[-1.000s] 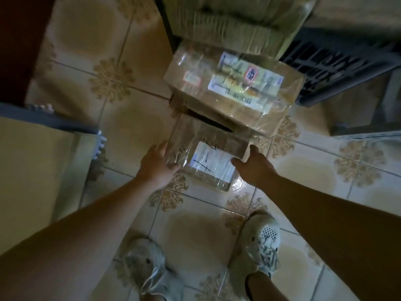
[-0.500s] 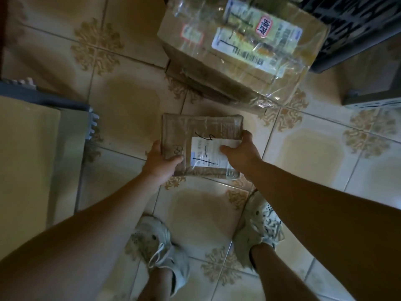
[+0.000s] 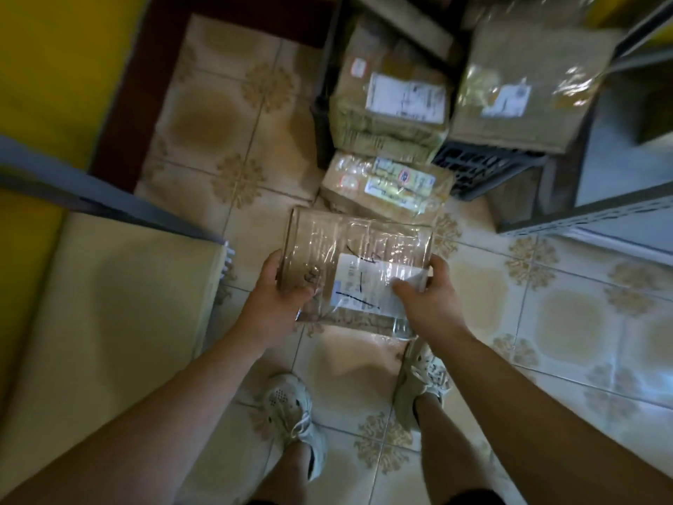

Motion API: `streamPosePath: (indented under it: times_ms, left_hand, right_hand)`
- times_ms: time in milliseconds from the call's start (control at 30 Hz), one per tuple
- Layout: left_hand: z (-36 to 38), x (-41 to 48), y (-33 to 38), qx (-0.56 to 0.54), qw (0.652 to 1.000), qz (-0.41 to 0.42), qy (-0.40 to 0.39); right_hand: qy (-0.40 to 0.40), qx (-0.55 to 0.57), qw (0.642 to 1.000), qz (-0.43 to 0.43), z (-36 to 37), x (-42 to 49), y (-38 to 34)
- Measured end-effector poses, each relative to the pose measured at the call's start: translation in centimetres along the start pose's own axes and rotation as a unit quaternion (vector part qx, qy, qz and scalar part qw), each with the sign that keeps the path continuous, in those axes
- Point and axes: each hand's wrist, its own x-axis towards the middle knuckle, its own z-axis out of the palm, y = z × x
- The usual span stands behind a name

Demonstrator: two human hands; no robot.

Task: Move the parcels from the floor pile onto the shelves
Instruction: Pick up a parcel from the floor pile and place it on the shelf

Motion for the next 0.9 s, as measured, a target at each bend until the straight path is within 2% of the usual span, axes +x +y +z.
streamPosePath:
  times_ms: [200,467,633,800,900]
  left_hand:
    - [-8.0,-12.2,11.8,0.014,0.993,0.115,0.019]
    - [-11.8,-28.6,23.8,0.023,0.957,0.286,0.053]
    - [-10.9,-38.8,29.4,0.014,0.912,0.395,0.113]
    - [-9.4,-48.7,33.1,-0.037,0.855,0.463,0.229]
    - [-8.3,-52.7,35.0,-0.155,0.804,0.491,0.298]
  right_hand:
    - [0.062,0.086,0.99,-0.096,-6.9,-15.0,-9.5]
    - [0.135,0.21,0.938,-0.239,-17.4,-29.5,-19.0]
    - [0.109,0.278,0.899,-0.32,-24.8,-36.8,-21.6]
    - [0.053,0.298,0.874,-0.38,-30.6,-42.8,-21.1]
    - [0.034,0.379,0.842,-0.381,-32.3,-45.7,-20.4]
